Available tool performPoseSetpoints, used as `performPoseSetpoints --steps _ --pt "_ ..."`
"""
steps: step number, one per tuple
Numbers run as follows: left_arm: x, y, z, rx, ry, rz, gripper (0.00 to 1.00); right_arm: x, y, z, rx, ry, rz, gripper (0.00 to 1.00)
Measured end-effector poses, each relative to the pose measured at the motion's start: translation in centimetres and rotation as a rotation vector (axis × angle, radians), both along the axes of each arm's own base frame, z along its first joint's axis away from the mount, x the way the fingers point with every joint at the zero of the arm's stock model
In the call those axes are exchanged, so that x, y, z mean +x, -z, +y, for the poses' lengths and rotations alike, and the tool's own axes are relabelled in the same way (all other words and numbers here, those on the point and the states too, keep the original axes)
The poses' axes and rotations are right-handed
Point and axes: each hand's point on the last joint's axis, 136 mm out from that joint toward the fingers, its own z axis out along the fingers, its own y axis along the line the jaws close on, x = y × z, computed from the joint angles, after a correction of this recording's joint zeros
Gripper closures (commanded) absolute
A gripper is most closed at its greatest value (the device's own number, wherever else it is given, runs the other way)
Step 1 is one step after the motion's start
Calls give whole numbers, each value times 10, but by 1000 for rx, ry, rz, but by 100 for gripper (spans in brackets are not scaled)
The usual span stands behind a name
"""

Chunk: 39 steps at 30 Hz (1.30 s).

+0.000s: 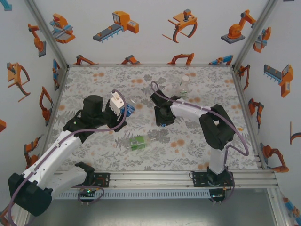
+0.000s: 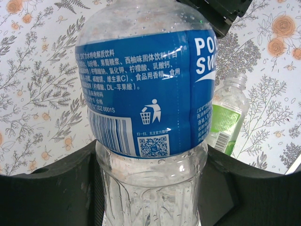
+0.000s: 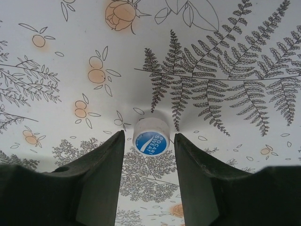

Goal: Screw on the bottle caps

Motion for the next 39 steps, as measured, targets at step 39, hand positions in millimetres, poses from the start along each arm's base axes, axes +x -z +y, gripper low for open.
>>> performPoseSetpoints --steps 39 --pt "0 0 0 0 0 1 100 -2 0 4 14 1 7 60"
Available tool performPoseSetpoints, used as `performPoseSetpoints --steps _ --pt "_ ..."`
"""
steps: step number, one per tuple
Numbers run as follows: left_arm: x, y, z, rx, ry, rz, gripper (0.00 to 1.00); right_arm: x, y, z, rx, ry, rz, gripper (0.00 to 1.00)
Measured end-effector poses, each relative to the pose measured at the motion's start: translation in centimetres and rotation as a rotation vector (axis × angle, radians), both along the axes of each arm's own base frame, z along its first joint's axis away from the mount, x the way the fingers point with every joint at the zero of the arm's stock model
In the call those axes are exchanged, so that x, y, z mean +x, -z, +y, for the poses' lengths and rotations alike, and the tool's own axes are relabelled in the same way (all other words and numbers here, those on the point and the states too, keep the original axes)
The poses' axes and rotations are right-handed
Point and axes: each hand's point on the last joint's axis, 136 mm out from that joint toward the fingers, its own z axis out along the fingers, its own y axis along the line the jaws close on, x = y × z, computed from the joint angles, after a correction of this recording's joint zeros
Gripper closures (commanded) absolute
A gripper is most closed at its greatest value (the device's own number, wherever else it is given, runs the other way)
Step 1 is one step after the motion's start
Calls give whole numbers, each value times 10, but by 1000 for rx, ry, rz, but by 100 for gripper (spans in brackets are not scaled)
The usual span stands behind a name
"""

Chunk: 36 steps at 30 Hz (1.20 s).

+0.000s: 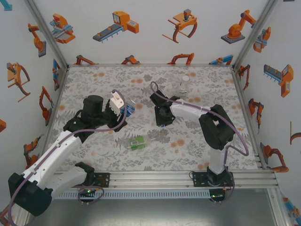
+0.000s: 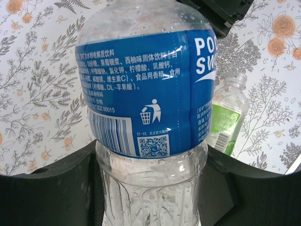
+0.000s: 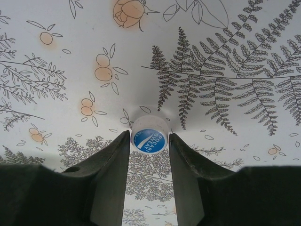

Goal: Screw on the bottle caps

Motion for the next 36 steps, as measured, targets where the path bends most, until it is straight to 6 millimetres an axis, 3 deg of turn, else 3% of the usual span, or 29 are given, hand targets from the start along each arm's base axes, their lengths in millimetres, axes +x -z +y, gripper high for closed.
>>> performPoseSetpoints --steps 17,30,36 --pt "0 0 0 0 0 0 100 -2 1 0 6 4 14 62" --pt "0 0 0 -1 3 1 100 -4 1 2 20 13 24 71" --pt "-3 -1 -3 -10 18 6 100 -3 -15 4 46 3 -6 73"
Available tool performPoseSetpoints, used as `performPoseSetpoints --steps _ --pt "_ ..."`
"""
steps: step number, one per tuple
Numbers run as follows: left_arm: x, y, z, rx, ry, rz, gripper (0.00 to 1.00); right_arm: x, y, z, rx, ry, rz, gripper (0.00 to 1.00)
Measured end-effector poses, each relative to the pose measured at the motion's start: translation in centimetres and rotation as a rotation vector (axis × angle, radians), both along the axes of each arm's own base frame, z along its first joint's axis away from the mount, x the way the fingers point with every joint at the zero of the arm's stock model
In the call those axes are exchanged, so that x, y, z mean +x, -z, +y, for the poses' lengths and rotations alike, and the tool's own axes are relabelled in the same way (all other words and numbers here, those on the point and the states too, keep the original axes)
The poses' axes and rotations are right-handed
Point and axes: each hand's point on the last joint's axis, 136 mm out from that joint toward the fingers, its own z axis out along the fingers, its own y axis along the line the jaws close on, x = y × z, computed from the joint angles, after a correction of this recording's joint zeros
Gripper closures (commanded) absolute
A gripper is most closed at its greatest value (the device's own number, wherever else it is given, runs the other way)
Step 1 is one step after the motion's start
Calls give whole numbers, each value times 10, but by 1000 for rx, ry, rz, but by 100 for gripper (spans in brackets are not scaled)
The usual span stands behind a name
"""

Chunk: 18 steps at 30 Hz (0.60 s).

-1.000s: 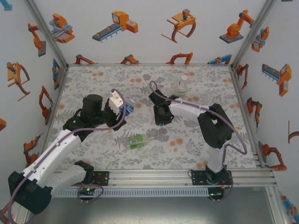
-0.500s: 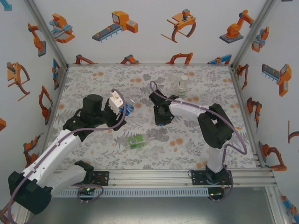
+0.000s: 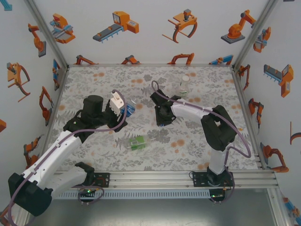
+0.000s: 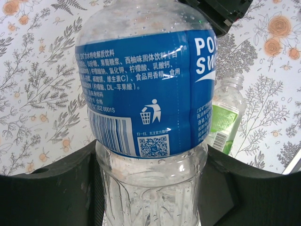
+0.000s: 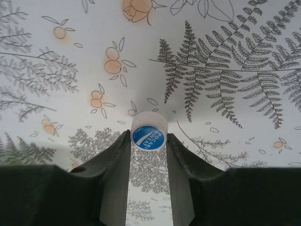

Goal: Screw on the bottle caps

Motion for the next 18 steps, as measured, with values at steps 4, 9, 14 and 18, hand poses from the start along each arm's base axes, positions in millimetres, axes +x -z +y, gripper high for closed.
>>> performPoseSetpoints --steps 4,9,14,18 --pt "-4 -1 -4 -17 29 10 100 -2 -30 3 66 -35 -63 74" --pt "-17 -7 -15 -71 111 27 100 -13 -77 8 178 -129 -157 77" --pt "-31 -22 -24 -136 199 5 100 -31 -129 12 278 -275 -271 81" --pt "-46 -24 -30 -149 300 -4 100 -51 -174 11 353 -411 -387 83"
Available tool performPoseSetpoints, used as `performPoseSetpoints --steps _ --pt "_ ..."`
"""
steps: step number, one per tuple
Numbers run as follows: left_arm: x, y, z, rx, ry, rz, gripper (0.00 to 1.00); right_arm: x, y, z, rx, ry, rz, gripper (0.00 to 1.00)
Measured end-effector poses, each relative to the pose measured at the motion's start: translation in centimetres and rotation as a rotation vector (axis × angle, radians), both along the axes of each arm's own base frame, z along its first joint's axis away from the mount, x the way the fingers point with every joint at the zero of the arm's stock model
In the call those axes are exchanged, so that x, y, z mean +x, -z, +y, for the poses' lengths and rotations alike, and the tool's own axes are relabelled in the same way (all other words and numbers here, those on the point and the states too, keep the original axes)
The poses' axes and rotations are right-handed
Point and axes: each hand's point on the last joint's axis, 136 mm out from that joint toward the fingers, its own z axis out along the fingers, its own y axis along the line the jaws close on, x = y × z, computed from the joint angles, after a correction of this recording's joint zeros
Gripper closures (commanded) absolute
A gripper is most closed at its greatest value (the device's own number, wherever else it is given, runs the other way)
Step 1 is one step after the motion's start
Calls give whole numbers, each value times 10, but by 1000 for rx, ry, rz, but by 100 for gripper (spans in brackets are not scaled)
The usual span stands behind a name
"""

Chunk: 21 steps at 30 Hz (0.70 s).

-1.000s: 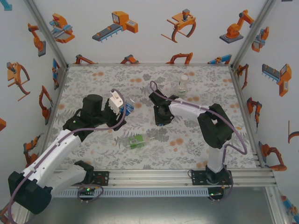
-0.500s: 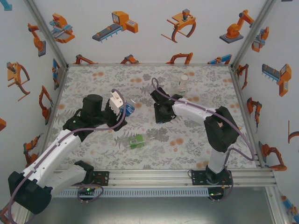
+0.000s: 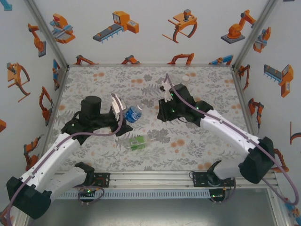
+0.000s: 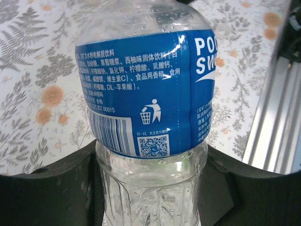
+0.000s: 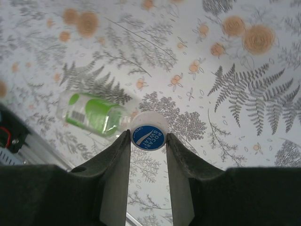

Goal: Screw on the bottle caps

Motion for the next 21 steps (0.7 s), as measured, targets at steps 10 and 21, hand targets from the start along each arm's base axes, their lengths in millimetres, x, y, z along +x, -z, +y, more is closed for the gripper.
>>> performPoseSetpoints --steps 10,21 --pt "-32 -4 -10 48 221 -109 93 -65 -87 6 170 -386 -290 90" --pt "-53 -2 -22 149 385 -173 99 -117 -116 12 291 -675 -425 92"
